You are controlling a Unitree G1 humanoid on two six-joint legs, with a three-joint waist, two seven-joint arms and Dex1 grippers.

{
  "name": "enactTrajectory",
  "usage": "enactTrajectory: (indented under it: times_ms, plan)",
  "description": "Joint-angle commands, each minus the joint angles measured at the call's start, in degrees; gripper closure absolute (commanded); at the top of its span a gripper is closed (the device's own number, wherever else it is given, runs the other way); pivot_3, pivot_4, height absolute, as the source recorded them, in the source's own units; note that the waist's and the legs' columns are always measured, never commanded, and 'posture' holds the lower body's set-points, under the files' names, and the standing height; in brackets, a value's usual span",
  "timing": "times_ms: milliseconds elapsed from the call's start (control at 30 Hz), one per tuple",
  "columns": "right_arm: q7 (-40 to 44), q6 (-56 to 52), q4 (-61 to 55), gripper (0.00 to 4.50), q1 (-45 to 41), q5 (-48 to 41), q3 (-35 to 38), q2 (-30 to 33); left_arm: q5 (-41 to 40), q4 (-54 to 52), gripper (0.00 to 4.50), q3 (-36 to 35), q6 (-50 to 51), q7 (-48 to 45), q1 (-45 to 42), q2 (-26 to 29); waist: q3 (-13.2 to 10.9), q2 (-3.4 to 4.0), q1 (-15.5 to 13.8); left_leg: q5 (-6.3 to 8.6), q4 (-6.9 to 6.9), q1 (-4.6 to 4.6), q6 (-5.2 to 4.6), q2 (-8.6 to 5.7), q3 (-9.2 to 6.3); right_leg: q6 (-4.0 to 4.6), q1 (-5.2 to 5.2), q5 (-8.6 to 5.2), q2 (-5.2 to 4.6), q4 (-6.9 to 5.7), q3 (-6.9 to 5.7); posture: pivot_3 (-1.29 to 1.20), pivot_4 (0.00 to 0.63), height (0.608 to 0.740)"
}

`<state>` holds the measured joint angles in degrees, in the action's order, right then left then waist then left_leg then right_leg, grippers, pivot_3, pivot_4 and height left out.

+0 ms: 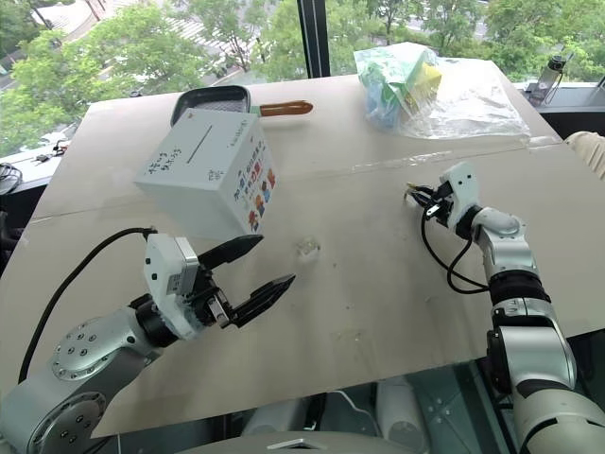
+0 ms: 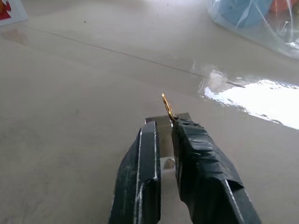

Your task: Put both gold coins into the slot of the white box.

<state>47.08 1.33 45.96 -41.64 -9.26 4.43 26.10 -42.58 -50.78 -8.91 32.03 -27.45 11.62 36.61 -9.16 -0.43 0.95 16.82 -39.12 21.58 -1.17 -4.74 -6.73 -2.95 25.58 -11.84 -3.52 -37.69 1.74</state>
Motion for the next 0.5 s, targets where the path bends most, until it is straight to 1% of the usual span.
enactTrajectory:
  times_ms: [33,500]
  plan:
    - [0.1,1.4,0.5,3.93,-2.2,0.0,0.5,0.2,0.3,-1.4,0.0,-0.4,-1.1,-0.2,0.2,-0.1,0.0,0.0,0.0,0.0,0.0,0.0,0.0,0.0,0.01,0.0,0.0,0.0,0.0,0.0,0.01,0.0,0.15,0.721]
    - [-0.4,4.0,4.1,3.93,-4.5,1.3,0.2,-0.1,1.0,-1.1,0.0,0.1,-1.1,-0.2,-0.1,-0.4,0.0,0.0,0.0,0.0,0.0,0.01,0.0,0.0,-0.01,0.0,0.0,0.0,0.0,0.01,-0.01,0.0,0.15,0.721]
